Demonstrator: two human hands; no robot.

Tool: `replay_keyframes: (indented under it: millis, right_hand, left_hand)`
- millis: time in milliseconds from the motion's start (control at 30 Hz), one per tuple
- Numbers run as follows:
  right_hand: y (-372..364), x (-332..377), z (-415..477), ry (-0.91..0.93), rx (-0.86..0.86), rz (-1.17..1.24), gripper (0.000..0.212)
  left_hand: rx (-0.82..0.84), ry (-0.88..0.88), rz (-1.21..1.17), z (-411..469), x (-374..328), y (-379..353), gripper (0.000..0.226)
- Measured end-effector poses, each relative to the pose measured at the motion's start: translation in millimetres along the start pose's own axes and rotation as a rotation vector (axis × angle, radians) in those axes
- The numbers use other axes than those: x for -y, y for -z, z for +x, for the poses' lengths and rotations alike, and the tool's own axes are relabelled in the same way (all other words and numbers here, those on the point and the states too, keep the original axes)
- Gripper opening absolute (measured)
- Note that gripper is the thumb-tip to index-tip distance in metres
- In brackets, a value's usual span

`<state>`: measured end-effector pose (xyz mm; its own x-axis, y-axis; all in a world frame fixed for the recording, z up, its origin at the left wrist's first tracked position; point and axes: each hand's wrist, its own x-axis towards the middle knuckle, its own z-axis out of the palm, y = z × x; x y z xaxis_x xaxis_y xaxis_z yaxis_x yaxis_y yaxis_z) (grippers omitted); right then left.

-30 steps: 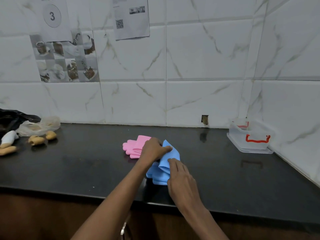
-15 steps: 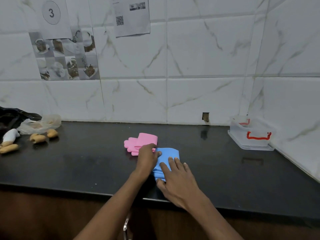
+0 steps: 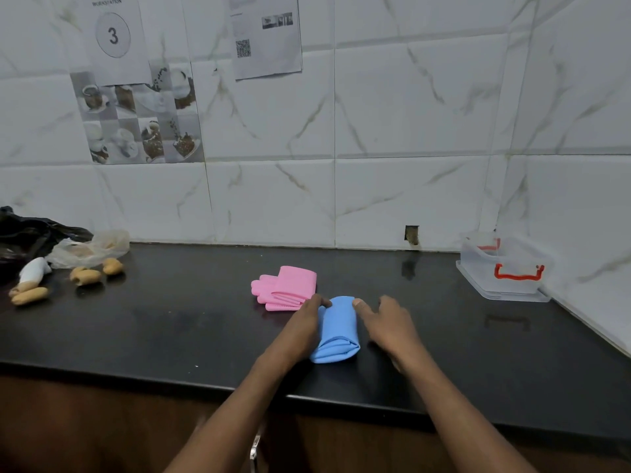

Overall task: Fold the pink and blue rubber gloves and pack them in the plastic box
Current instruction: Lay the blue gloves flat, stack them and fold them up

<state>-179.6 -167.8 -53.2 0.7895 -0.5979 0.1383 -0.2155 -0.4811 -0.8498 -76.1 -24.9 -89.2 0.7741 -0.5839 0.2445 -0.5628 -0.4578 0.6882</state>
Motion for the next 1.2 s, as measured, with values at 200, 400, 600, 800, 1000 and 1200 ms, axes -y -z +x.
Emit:
replay_keyframes:
  millis: [200, 400, 600, 800, 1000, 1200]
  right_hand:
    - [-32, 17, 7, -0.176, 0.159, 0.273, 0.046]
    - [-30, 13, 7, -0.271, 0.301, 0.757, 0.038]
    - [-14, -4, 6, -0.183, 0.361, 1.036, 0.026]
    - [-5, -6, 14, -0.081, 0.605, 1.051, 0.048]
    - [-6, -20, 18, -0.019, 0.667, 0.956, 0.058]
    - [-11, -22, 20, 0.005, 0.55, 0.921, 0.053]
  left_hand:
    - [-0.132, 0.038, -0.058, -3, -7, -1, 0.04]
    - [-0.484, 0.098, -0.333, -11, -4, 14, 0.045]
    - [-0.288, 0.289, -0.985, -12, -2, 17, 0.056]
    - [0.228, 0.305, -1.526, -22, -13, 26, 0.065]
    - [0.31, 0.257, -1.636, -16, -14, 24, 0.061]
    - [0.321, 0.061, -1.393, -14, -19, 19, 0.036]
